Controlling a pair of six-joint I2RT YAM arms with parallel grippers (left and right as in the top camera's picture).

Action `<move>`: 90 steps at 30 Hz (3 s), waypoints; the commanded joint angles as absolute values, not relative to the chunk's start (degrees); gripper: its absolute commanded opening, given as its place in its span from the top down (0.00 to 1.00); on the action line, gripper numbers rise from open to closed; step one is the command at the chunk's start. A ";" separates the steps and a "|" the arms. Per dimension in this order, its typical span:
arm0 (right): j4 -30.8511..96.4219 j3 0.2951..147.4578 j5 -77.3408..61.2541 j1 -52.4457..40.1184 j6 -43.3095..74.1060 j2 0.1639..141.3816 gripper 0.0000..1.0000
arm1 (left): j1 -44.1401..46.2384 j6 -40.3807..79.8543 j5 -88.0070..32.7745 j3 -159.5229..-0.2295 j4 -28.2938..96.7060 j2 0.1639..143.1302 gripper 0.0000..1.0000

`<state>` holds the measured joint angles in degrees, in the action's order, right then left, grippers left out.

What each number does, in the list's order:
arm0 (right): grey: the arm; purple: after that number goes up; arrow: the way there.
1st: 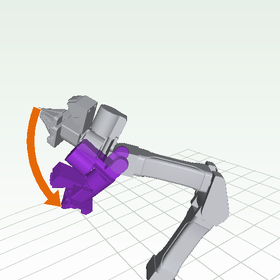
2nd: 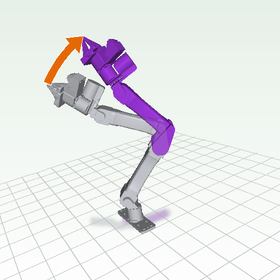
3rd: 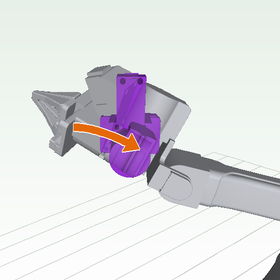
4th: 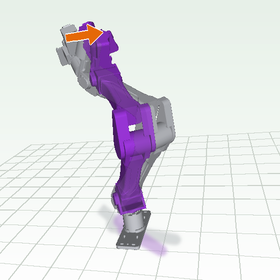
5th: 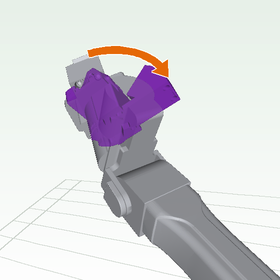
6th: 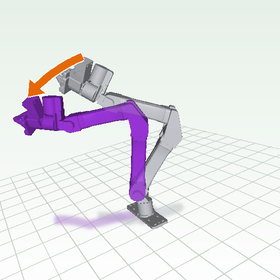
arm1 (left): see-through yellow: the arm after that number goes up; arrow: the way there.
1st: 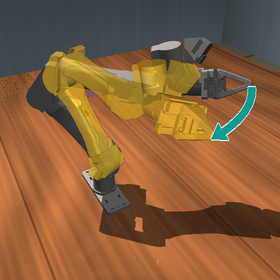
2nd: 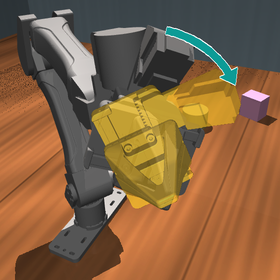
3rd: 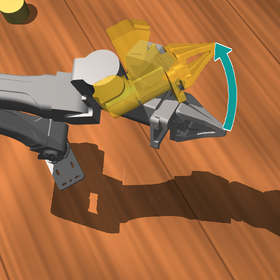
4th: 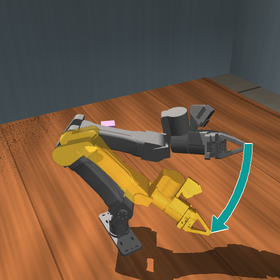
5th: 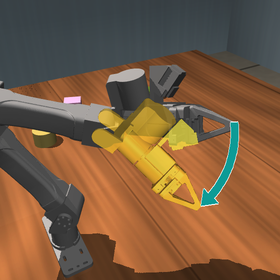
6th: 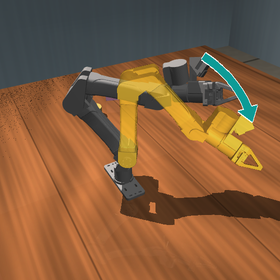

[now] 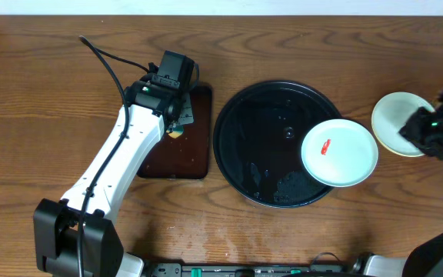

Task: Clean dirty plates on tray and stack at the side
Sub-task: 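Grip rim of red-marked pale green plate with right gripper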

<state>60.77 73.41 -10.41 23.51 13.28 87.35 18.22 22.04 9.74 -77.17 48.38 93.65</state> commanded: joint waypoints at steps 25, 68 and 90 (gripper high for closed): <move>51.77 55.59 2.28 13.08 20.58 87.24 0.81 | 18.02 21.69 10.04 -76.16 47.44 94.30 0.92; 49.69 53.45 2.28 13.06 20.56 87.26 0.99 | 18.02 21.67 10.04 -76.16 47.46 94.30 0.92; 31.73 54.70 -18.55 6.83 12.32 87.29 0.99 | 18.02 21.69 10.00 -76.16 47.07 94.30 0.92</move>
<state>33.95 53.82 -14.61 10.07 15.44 87.29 18.22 22.04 9.72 -76.40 47.24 93.65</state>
